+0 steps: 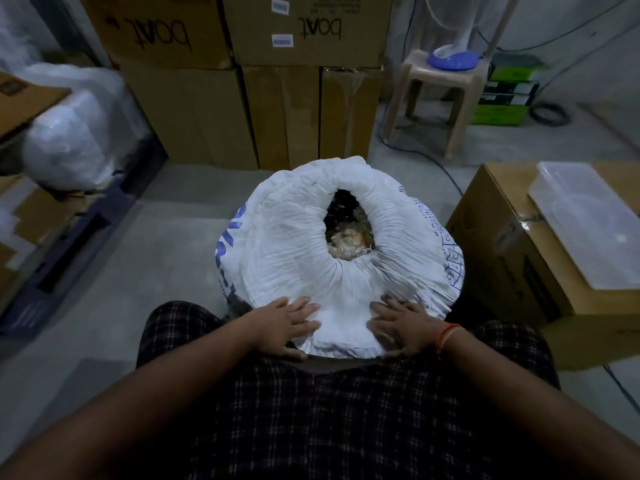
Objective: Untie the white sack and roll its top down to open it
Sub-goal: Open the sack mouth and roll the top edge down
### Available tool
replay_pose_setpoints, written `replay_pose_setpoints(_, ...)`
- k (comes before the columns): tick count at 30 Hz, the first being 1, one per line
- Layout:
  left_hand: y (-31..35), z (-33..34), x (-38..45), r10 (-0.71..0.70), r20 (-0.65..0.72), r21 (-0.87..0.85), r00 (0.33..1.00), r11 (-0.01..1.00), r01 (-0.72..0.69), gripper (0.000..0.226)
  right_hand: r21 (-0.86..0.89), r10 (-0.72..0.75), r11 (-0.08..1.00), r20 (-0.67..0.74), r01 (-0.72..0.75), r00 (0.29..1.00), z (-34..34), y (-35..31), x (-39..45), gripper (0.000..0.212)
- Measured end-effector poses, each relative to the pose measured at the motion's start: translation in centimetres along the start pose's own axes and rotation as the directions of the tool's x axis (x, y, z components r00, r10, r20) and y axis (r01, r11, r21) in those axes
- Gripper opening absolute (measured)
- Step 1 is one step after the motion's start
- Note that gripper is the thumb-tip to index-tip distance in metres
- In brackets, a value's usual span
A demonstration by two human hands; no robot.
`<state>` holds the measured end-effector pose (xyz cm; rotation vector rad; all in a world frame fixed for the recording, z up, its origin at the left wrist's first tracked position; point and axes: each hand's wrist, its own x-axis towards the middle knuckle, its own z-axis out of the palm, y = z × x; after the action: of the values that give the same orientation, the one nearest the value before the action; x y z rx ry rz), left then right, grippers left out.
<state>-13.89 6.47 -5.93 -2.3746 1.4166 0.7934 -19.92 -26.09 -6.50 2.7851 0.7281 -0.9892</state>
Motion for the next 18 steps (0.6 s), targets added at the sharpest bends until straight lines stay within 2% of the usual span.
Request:
replay_pose_setpoints(2,0.0,0.2,0.1,-0.016,-0.01,-0.025,1.0,1.0,0.016,0.097,0.048,0.007,0.999,-0.028,-0.005,1.0,0.1,0.1,-0.3,0.106)
replay_pose_setpoints(3,0.0,0.0,0.1,-0.012,-0.026,-0.063,1.0,0.998,0.011,0.086,0.096,-0.018,0.995,-0.083,0.026,0.996,0.0,0.0,-0.6,0.105)
replay_pose_setpoints(5,-0.3,-0.7,0.0,-0.016,-0.126,-0.219,0.992,0.976,-0.012,0.073,0.309,-0.022,0.943,-0.304,0.12,0.953,-0.7,0.2,-1.1,0.088)
replay_pose_setpoints(6,-0.6,-1.1,0.0,-0.046,-0.235,-0.307,0.971,0.951,-0.029,0.071,0.411,0.021,0.892,-0.45,0.186,0.893,-1.2,0.6,-1.3,0.079)
replay_pose_setpoints(8,-1.6,-2.1,0.0,-0.187,-0.471,-0.46,0.862,0.886,-0.059,0.073,0.482,0.195,0.842,-0.692,0.243,0.695,-2.5,2.4,-1.4,0.06)
replay_pose_setpoints(10,-2.9,-2.6,0.4,-0.331,-0.605,-0.546,0.724,0.834,-0.075,0.081,0.499,0.342,0.842,-0.788,0.205,0.512,-3.4,4.8,-1.1,0.046)
replay_pose_setpoints(12,-4.4,-3.1,1.2,-0.46,-0.645,-0.614,0.61,0.787,-0.056,0.073,0.602,0.498,0.782,-0.76,0.162,0.418,-4.0,6.9,-0.5,0.04)
replay_pose_setpoints(14,-6.1,-3.3,1.9,-0.631,-0.581,-0.74,0.514,0.673,-0.01,0.046,0.688,0.607,0.717,-0.694,0.111,0.387,-4.1,8.8,0.5,0.038)
replay_pose_setpoints(16,-7.6,-3.7,2.4,-0.781,-0.474,-0.849,0.407,0.528,0.023,0.03,0.772,0.696,0.635,-0.583,0.022,0.419,-3.8,10.6,1.7,0.033)
replay_pose_setpoints(18,-9.3,-3.6,3.0,-0.866,-0.368,-0.918,0.337,0.397,0.017,0.028,0.829,0.738,0.559,-0.476,-0.036,0.479,-3.1,12.4,2.7,0.024)
